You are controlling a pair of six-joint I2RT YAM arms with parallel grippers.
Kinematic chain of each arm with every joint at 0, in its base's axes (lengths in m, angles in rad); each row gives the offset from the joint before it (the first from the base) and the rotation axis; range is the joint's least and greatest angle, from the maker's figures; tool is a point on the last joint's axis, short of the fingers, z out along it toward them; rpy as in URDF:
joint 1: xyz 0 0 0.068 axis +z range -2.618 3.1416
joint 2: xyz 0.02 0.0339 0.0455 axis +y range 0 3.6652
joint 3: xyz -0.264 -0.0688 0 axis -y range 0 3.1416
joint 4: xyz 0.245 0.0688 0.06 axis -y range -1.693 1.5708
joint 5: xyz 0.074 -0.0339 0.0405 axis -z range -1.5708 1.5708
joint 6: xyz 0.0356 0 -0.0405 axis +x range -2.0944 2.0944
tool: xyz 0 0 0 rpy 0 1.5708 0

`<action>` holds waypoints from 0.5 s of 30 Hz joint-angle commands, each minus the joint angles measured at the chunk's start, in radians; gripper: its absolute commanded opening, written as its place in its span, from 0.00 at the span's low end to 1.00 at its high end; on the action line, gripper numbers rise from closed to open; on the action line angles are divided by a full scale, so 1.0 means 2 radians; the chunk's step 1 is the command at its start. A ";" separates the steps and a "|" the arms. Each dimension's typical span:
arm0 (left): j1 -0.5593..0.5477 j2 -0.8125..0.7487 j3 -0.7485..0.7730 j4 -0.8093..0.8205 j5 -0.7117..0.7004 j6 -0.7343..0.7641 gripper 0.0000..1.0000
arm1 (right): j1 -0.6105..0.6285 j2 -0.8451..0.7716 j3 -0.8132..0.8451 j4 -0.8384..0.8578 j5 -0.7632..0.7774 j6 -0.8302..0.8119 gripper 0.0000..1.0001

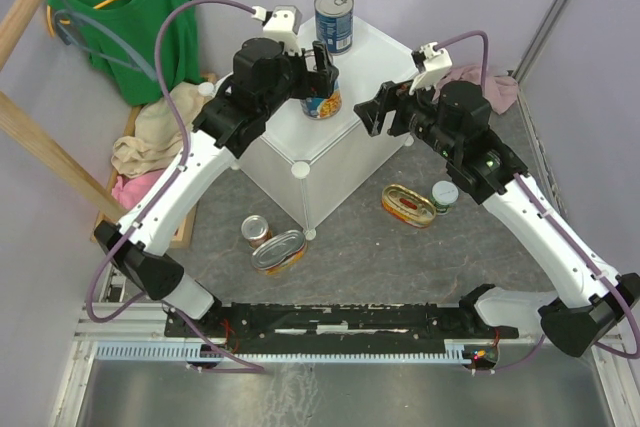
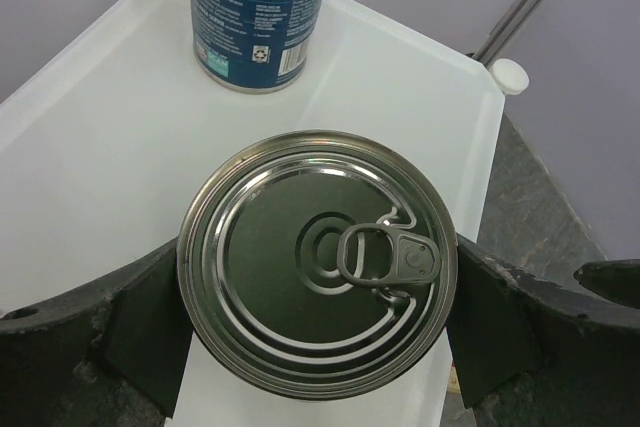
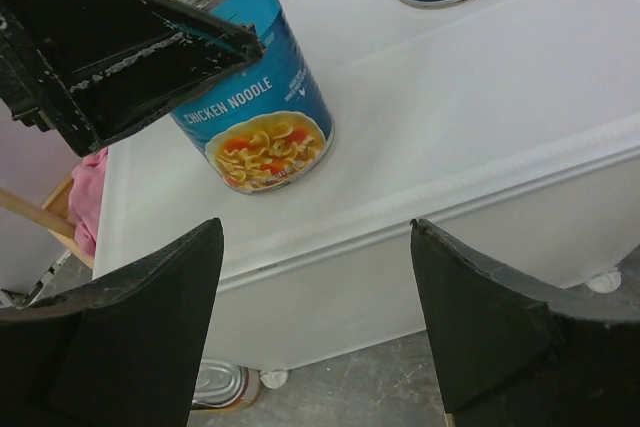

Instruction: Place and organize the canned foods onto the counter

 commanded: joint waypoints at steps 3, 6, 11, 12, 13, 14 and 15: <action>-0.010 0.017 0.059 0.064 -0.002 0.022 0.03 | 0.005 -0.004 0.011 0.009 0.022 -0.024 0.84; -0.012 0.022 0.060 0.064 0.001 0.021 0.08 | 0.006 -0.001 0.008 0.010 0.024 -0.024 0.84; -0.012 0.017 0.045 0.072 0.008 0.016 0.22 | 0.008 0.000 0.000 0.016 0.027 -0.024 0.84; -0.013 0.015 0.040 0.074 0.010 0.015 0.25 | 0.009 0.000 -0.001 0.016 0.028 -0.024 0.84; -0.013 0.012 0.034 0.077 0.011 0.013 0.29 | 0.010 0.001 -0.003 0.018 0.028 -0.024 0.84; -0.013 0.008 0.027 0.080 0.013 0.011 0.34 | 0.011 0.002 -0.005 0.019 0.028 -0.024 0.84; -0.013 0.005 0.021 0.083 0.016 0.009 0.41 | 0.012 0.003 -0.005 0.020 0.028 -0.024 0.84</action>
